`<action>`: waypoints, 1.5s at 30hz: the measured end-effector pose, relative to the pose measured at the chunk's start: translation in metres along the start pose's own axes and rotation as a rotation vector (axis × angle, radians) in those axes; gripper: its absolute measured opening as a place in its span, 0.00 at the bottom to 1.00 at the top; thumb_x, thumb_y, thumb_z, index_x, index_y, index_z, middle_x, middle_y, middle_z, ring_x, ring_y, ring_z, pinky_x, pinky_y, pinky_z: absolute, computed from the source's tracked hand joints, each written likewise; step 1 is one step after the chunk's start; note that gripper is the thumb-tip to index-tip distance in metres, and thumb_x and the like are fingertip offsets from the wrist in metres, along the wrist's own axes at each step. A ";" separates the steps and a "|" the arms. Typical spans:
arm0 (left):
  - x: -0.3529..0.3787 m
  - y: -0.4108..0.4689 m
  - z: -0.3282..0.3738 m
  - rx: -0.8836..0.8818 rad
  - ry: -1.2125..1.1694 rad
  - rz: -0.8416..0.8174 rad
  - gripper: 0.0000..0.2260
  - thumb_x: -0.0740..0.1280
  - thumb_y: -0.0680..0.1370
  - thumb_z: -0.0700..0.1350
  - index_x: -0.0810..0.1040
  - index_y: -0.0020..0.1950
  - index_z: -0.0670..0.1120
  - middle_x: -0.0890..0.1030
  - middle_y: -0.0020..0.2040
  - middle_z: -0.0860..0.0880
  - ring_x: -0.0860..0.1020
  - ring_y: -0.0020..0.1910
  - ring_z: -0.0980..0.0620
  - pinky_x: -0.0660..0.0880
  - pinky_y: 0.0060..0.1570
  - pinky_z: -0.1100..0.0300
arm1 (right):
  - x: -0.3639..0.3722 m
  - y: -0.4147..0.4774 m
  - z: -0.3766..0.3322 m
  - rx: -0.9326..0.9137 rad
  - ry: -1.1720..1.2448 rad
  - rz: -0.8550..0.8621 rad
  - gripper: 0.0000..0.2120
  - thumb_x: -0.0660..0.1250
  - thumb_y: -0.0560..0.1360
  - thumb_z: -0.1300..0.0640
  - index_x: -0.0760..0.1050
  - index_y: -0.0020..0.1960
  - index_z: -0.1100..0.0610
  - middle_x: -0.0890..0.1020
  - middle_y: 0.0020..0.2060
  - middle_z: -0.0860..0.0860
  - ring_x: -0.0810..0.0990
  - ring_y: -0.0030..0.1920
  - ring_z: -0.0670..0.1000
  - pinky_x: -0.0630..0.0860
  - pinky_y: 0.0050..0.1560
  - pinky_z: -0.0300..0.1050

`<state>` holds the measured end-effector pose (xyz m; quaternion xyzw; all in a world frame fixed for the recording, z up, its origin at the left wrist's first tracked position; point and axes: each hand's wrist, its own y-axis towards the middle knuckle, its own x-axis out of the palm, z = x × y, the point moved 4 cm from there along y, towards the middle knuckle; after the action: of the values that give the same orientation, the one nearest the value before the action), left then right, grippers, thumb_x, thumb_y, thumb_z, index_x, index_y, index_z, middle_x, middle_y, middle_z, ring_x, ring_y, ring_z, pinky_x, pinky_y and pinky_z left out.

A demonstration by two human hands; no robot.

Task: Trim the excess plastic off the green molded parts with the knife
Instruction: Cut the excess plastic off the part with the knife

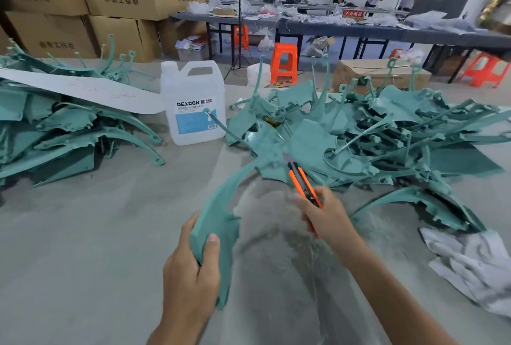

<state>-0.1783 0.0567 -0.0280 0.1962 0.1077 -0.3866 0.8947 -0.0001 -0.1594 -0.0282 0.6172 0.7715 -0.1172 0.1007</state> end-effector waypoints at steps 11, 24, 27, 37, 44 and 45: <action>0.016 -0.039 0.038 0.166 0.111 -0.151 0.19 0.57 0.78 0.60 0.70 0.69 0.68 0.76 0.54 0.77 0.75 0.51 0.76 0.66 0.47 0.81 | -0.054 -0.113 0.026 -0.062 0.120 -0.035 0.15 0.57 0.84 0.61 0.73 0.62 0.43 0.77 0.37 0.48 0.73 0.32 0.52 0.76 0.28 0.51; 0.039 -0.064 -0.005 -0.030 0.033 -0.342 0.18 0.67 0.80 0.44 0.78 0.69 0.58 0.82 0.60 0.53 0.78 0.61 0.58 0.75 0.54 0.66 | -0.039 -0.160 -0.019 -0.291 -0.314 -0.290 0.19 0.56 0.76 0.33 0.66 0.66 0.31 0.79 0.41 0.47 0.78 0.33 0.49 0.79 0.38 0.57; 0.035 -0.049 -0.003 -0.018 0.042 -0.317 0.22 0.66 0.81 0.42 0.72 0.74 0.57 0.74 0.64 0.70 0.70 0.61 0.78 0.65 0.58 0.80 | -0.041 -0.164 -0.028 -0.315 -0.334 -0.301 0.15 0.58 0.80 0.38 0.68 0.66 0.34 0.79 0.38 0.44 0.78 0.33 0.49 0.79 0.38 0.53; 0.037 -0.036 -0.014 0.016 0.132 -0.381 0.27 0.65 0.80 0.37 0.69 0.77 0.58 0.73 0.71 0.64 0.70 0.69 0.67 0.68 0.68 0.67 | -0.046 -0.167 -0.037 -0.312 -0.545 -0.330 0.17 0.56 0.76 0.32 0.68 0.62 0.34 0.80 0.35 0.38 0.78 0.32 0.45 0.69 0.33 0.34; 0.038 -0.037 -0.019 -0.014 0.139 -0.383 0.27 0.65 0.80 0.40 0.67 0.77 0.60 0.74 0.67 0.67 0.72 0.63 0.69 0.65 0.56 0.80 | -0.051 -0.164 -0.038 -0.359 -0.587 -0.329 0.14 0.58 0.78 0.35 0.69 0.62 0.34 0.79 0.34 0.40 0.76 0.32 0.47 0.69 0.33 0.38; 0.038 -0.037 -0.020 -0.012 0.141 -0.383 0.27 0.65 0.80 0.40 0.67 0.76 0.61 0.75 0.67 0.66 0.74 0.64 0.66 0.67 0.57 0.78 | -0.052 -0.163 -0.038 -0.366 -0.583 -0.329 0.14 0.59 0.78 0.36 0.70 0.62 0.35 0.79 0.34 0.40 0.76 0.32 0.46 0.69 0.33 0.37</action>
<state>-0.1807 0.0176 -0.0691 0.1932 0.2078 -0.5344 0.7962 -0.1487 -0.2308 0.0333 0.3978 0.8074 -0.1626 0.4043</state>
